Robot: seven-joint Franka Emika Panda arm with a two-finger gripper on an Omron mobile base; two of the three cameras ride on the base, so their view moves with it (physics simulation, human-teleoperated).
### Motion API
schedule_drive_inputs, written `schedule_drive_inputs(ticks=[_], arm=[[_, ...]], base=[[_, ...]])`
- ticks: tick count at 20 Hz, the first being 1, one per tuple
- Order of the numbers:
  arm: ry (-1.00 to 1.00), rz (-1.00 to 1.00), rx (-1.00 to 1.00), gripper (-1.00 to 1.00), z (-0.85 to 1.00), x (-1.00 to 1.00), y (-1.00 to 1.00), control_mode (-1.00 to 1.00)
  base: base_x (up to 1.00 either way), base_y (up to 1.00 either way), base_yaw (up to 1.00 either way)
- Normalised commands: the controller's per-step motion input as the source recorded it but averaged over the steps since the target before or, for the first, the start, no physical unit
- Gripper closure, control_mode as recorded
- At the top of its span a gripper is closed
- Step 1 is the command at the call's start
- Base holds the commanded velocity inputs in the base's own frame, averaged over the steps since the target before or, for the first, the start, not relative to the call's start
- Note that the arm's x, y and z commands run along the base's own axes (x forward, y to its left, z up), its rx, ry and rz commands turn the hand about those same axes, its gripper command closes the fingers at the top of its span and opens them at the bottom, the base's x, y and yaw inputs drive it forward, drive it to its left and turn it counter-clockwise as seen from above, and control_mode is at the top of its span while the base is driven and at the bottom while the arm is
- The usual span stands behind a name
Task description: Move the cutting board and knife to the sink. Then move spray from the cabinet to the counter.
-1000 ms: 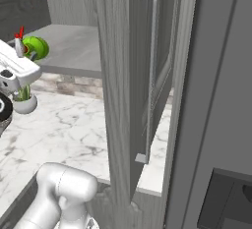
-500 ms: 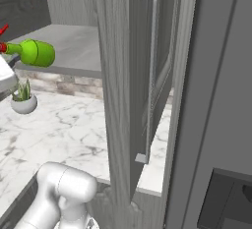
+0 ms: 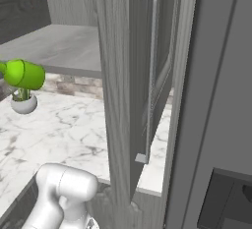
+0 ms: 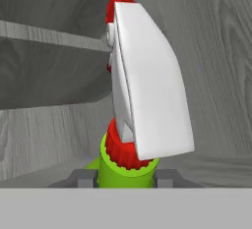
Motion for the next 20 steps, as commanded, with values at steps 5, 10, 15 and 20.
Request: schedule_drive_inputs(ticks=[5, 10, 15, 20], arm=[[0.15, 0.00, 0.00, 1.00, -0.07, 0.01, -0.03, -1.00], [0.11, 0.00, 0.02, 1.00, -0.19, 0.01, 0.00, -1.00], [0.10, 0.00, 0.18, 1.00, -0.13, 0.17, 0.00, -1.00], [0.11, 0.00, 0.16, 1.00, -0.18, 0.19, 0.00, -1.00]], base=[[0.00, 0.00, 0.00], [0.00, 0.00, 0.00], [0.00, 0.00, 0.00], [0.00, 0.00, 0.00]])
